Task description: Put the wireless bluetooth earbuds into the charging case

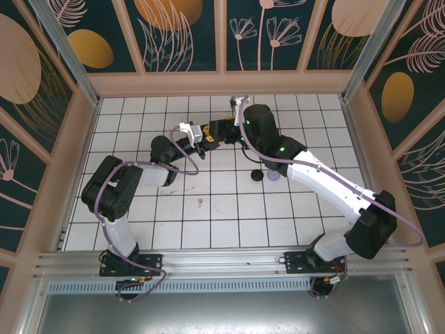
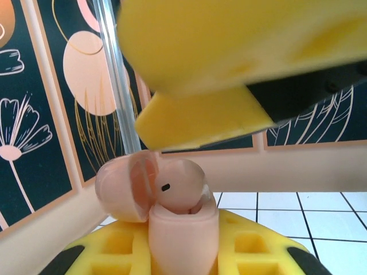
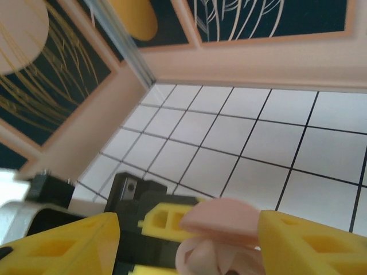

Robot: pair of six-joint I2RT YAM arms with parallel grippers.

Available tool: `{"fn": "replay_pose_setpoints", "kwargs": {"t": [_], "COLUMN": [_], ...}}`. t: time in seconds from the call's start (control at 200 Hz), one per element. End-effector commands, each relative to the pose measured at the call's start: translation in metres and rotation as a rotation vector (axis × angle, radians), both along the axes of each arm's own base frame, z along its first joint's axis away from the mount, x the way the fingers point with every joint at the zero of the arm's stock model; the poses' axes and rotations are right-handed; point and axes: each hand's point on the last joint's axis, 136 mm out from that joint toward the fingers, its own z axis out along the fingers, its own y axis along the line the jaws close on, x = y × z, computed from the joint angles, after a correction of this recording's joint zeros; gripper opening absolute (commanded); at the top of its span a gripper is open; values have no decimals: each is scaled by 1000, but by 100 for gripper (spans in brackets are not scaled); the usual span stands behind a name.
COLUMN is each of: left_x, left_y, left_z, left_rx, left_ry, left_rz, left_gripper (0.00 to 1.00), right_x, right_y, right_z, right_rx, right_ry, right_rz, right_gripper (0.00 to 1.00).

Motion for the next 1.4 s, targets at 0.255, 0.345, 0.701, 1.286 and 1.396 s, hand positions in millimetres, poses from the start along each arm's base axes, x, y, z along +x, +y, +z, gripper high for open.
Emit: {"fn": "replay_pose_setpoints", "kwargs": {"t": [0.255,0.345,0.701,1.286,1.396], "left_x": [-3,-4,-13,-24,-24], "left_y": [15,16,11,3,3], "left_z": [29,32,28,29,31], "left_rx": [-141,-155,-111,-67,-65], "left_ry": [-63,-61,-68,-59,-58], "left_rz": [97,91,44,-50,-56], "left_gripper": [0,0,0,0,0], "right_x": [-23,-25,-26,-10,-8], "right_y": [-42,-40,5,5,5], "right_z": [62,55,29,-13,-16], "right_rx": [191,195,206,-41,-73], "right_ry": [11,38,147,133,130], "right_rz": [-79,-71,110,99,100], "right_gripper": [69,68,55,42,42]}}
